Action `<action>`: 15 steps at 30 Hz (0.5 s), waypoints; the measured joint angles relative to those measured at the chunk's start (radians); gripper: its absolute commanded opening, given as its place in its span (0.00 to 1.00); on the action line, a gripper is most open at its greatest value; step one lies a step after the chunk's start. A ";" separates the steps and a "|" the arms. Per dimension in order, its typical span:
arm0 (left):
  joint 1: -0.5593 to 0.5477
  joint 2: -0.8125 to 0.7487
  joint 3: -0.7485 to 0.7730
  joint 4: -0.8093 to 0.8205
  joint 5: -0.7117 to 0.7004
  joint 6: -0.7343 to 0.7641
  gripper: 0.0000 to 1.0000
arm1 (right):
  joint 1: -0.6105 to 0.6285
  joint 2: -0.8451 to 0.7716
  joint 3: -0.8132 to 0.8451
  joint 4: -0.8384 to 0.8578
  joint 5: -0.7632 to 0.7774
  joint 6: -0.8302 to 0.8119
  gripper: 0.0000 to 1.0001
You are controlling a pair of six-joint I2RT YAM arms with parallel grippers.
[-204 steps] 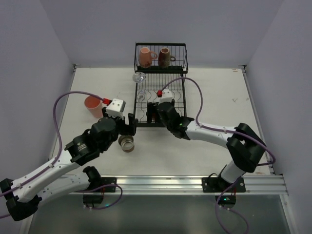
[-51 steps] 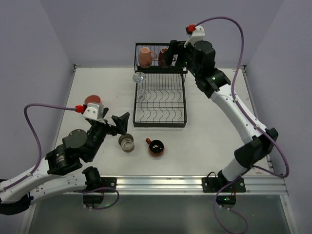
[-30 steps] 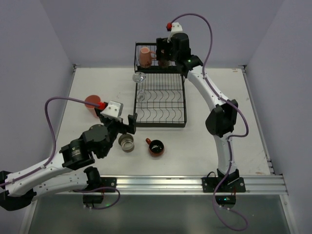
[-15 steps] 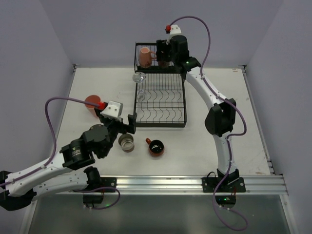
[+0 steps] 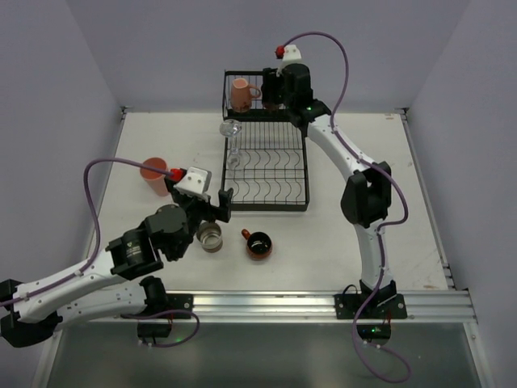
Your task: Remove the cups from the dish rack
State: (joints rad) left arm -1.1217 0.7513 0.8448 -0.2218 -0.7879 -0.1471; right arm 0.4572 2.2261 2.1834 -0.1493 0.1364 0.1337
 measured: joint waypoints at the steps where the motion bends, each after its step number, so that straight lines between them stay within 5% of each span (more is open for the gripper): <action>1: 0.000 0.005 0.000 0.005 0.006 -0.002 0.95 | 0.000 -0.009 -0.010 0.007 0.003 0.002 0.33; 9: 0.000 0.077 0.002 0.129 0.094 -0.047 0.82 | -0.002 -0.163 -0.094 0.077 -0.003 0.044 0.31; 15: 0.000 0.161 0.048 0.251 0.179 -0.073 0.70 | -0.039 -0.331 -0.140 0.168 -0.133 0.236 0.32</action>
State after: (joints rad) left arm -1.1217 0.9119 0.8925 0.0292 -0.6086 -0.2199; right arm 0.4187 1.8950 2.0434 0.0185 0.0032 0.3698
